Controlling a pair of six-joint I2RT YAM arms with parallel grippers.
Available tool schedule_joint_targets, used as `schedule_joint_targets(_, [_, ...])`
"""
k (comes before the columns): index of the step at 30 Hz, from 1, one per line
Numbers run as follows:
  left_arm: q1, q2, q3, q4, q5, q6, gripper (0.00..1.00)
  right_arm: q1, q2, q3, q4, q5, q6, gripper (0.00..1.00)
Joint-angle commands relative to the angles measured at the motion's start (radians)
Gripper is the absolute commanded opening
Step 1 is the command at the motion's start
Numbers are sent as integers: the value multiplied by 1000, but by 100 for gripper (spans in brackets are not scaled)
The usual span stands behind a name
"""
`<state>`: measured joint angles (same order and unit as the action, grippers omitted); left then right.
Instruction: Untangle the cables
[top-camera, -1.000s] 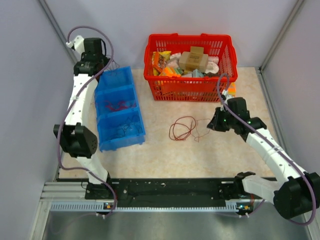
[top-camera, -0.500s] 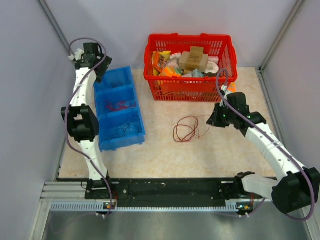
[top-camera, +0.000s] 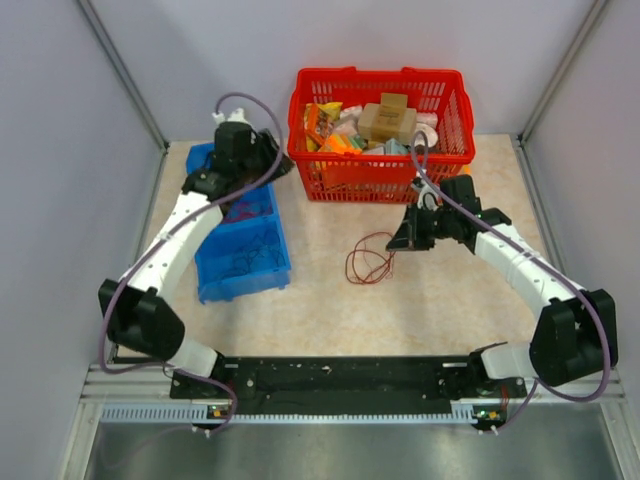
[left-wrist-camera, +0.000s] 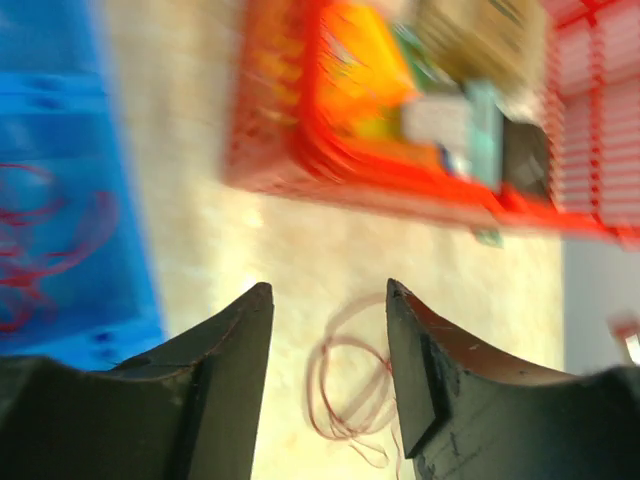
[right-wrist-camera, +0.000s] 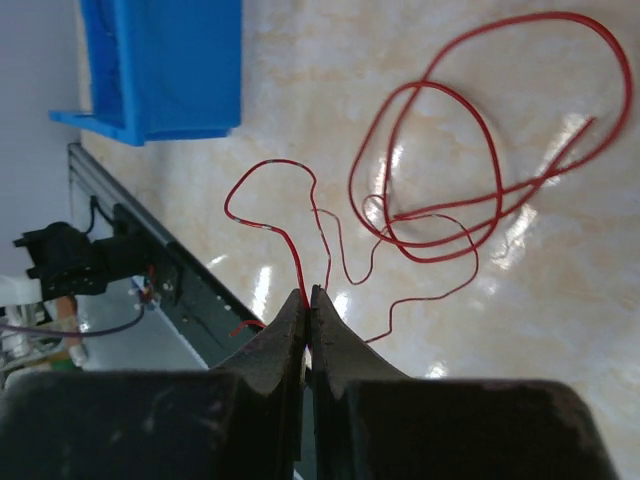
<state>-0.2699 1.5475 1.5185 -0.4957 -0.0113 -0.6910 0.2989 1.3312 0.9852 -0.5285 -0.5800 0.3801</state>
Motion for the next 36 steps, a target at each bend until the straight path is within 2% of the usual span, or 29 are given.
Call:
schedule_joint_targets(1, [-129, -153, -171, 265, 215, 117, 51, 8, 26, 105, 133, -193, 48, 0])
schedule_joint_targets(4, [-208, -191, -241, 339, 333, 157, 53, 9, 20, 141, 136, -216, 65, 0])
schedule_joint_targets(8, [-305, -136, -199, 303, 484, 217, 72, 9, 10, 176, 145, -262, 95, 0])
schedule_joint_targets(11, [-368, -99, -161, 270, 504, 278, 73, 9, 3, 201, 159, -288, 124, 0])
schedule_joint_targets(14, [-393, -73, -141, 267, 511, 283, 63, 9, -9, 225, 165, -296, 146, 0])
schedule_joint_targets(21, [-397, -66, -83, 223, 467, 335, 48, 8, -38, 283, 190, -314, 175, 0])
schedule_joint_targets(27, [-396, -63, -31, 157, 470, 389, 44, 8, -47, 291, 209, -334, 184, 0])
schedule_joint_targets(29, [-391, -70, -6, 120, 439, 429, 49, 8, -46, 294, 208, -337, 184, 0])
schedule_joint_targets(33, [-384, -92, 20, 94, 412, 543, 68, 8, -35, 300, 211, -371, 178, 0])
schedule_joint_targets(36, [-385, -50, 81, 40, 439, 599, 69, 8, -26, 310, 214, -408, 175, 0])
